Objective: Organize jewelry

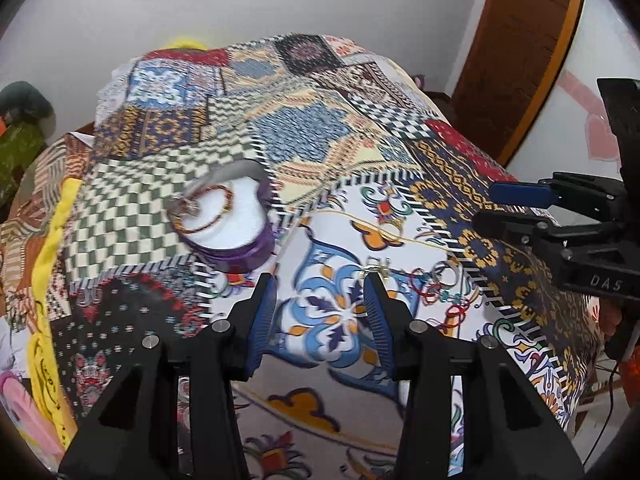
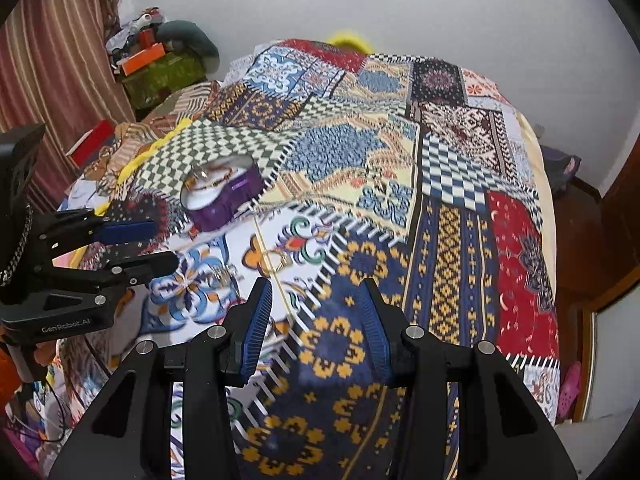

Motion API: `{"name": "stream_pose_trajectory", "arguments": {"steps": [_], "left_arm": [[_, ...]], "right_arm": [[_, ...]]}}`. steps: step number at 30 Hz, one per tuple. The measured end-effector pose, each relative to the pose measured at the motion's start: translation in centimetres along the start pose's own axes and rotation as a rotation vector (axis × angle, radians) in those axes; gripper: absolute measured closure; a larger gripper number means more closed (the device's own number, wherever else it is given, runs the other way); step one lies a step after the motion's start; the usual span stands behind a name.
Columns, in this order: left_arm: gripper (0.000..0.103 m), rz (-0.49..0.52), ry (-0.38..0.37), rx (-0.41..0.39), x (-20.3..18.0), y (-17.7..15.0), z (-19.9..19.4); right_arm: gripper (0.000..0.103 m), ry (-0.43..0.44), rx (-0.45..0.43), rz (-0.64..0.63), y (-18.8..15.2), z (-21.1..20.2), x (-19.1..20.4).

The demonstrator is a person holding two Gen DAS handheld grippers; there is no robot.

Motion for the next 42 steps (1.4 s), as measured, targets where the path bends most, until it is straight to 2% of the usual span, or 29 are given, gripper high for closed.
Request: {"name": "stream_pose_trajectory", "arguments": {"steps": [1, 3, 6, 8, 16, 18, 21, 30, 38, 40, 42], "left_arm": [[0.062, 0.003, -0.011, 0.003, -0.4, 0.0, 0.3], [0.076, 0.012, -0.029, 0.015, -0.9, 0.0, 0.9], [0.088, 0.034, -0.054, 0.026, -1.9, 0.1, 1.6], [0.091, 0.038, -0.07, 0.028, -2.3, 0.2, 1.9], [0.092, 0.02, -0.107, 0.035, -2.9, 0.6, 2.9], [0.099, 0.017, -0.117, 0.033, -2.9, 0.7, 3.0], [0.102, 0.018, -0.131, 0.026, -3.1, 0.7, 3.1], [0.103, -0.005, -0.116, -0.042, -2.0, 2.0, 1.2], [0.103, -0.024, -0.082, -0.071, -0.1, 2.6, 0.4], [0.103, -0.027, -0.079, -0.07, 0.1, 2.5, 0.5], [0.103, -0.028, -0.079, -0.069, 0.2, 2.3, 0.5]], "right_arm": [[0.062, 0.002, 0.004, 0.001, -0.3, 0.1, 0.0], [0.062, 0.007, 0.011, 0.006, -0.6, 0.4, -0.2], [0.062, 0.024, 0.021, 0.022, -0.8, 0.8, -0.3], [0.062, 0.034, 0.028, 0.027, -1.0, 1.1, -0.2], [0.062, 0.042, 0.03, 0.026, -0.9, 1.7, 0.1], [0.062, 0.043, 0.033, 0.022, -0.9, 1.8, 0.1], [0.062, 0.037, 0.035, 0.003, -0.7, 2.0, 0.3], [0.062, 0.033, 0.036, -0.059, 0.5, 2.9, 1.2], [0.062, 0.038, 0.079, -0.126, 1.0, 5.0, 2.8], [0.064, 0.039, 0.094, -0.135, 0.9, 5.6, 3.0], [0.074, 0.048, 0.104, -0.14, 0.7, 5.9, 3.2]]}}
Point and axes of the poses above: each gripper's, at about its wrist camera, not at the fingertips, and z roughly the way its jaws point, x to its left, y to its top, the point moved 10 cm from there along z, roughly the way its jaws point
